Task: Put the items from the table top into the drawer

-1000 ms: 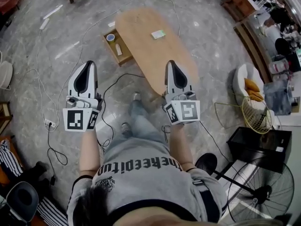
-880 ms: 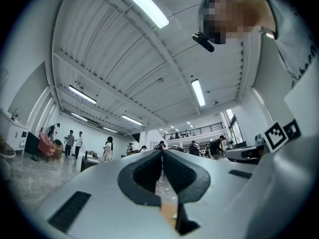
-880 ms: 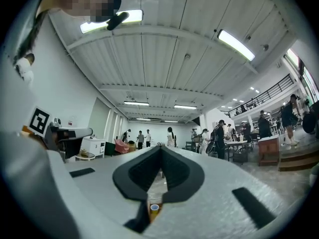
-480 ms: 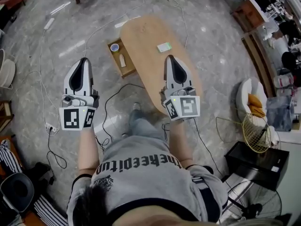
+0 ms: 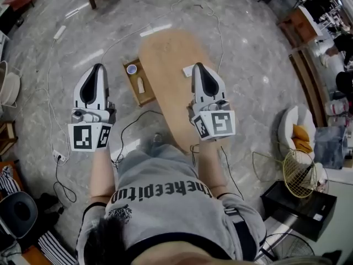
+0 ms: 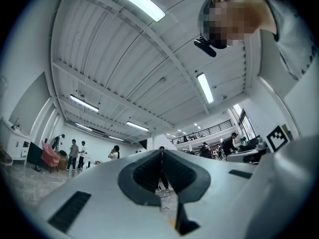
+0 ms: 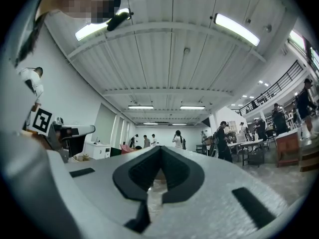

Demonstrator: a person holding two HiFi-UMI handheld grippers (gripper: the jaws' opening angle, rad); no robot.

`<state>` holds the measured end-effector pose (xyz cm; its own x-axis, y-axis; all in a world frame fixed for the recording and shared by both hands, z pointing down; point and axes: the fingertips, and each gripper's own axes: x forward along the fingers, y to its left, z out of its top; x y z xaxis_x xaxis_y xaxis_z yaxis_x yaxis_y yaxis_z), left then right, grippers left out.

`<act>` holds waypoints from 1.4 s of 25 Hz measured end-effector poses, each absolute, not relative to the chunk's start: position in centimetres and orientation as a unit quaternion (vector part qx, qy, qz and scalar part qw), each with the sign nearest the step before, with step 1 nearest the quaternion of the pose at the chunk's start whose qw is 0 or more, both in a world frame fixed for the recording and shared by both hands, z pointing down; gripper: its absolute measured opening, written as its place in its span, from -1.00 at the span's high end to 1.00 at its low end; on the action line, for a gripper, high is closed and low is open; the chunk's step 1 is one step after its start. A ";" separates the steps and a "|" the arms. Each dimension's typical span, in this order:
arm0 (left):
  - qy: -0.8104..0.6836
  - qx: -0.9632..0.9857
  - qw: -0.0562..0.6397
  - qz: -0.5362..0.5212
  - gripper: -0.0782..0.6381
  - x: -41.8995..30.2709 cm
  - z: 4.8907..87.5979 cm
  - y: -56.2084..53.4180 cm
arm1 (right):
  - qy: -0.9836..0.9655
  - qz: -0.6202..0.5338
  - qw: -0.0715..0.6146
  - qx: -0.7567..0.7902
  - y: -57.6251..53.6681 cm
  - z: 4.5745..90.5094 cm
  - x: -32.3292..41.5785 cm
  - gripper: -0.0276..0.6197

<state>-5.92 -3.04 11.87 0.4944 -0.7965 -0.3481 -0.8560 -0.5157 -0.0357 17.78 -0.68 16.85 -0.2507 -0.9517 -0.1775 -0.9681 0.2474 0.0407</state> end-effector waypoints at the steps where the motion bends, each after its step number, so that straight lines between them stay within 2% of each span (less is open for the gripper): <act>1: 0.480 -0.859 0.103 0.144 0.74 -5.4 11.9 -3.5 | 0.788 0.070 0.059 -0.609 -1.2 16.9 18.3 0.91; 15: 0.460 -0.875 0.087 0.122 0.74 -0.9 14.0 -11.0 | 0.792 0.042 0.042 -0.607 -7.9 19.9 20.9 0.91; 35: 0.427 -0.896 0.061 0.102 0.74 -0.3 18.1 -33.0 | 0.766 -0.028 -0.010 -0.642 -28.2 26.9 21.4 0.91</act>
<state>-0.31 -32.96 18.12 0.6144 -0.7533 -0.2346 -0.7781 -0.6277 -0.0223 21.38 -28.21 26.85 -0.1761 -0.9830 0.0516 -0.9841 0.1747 -0.0307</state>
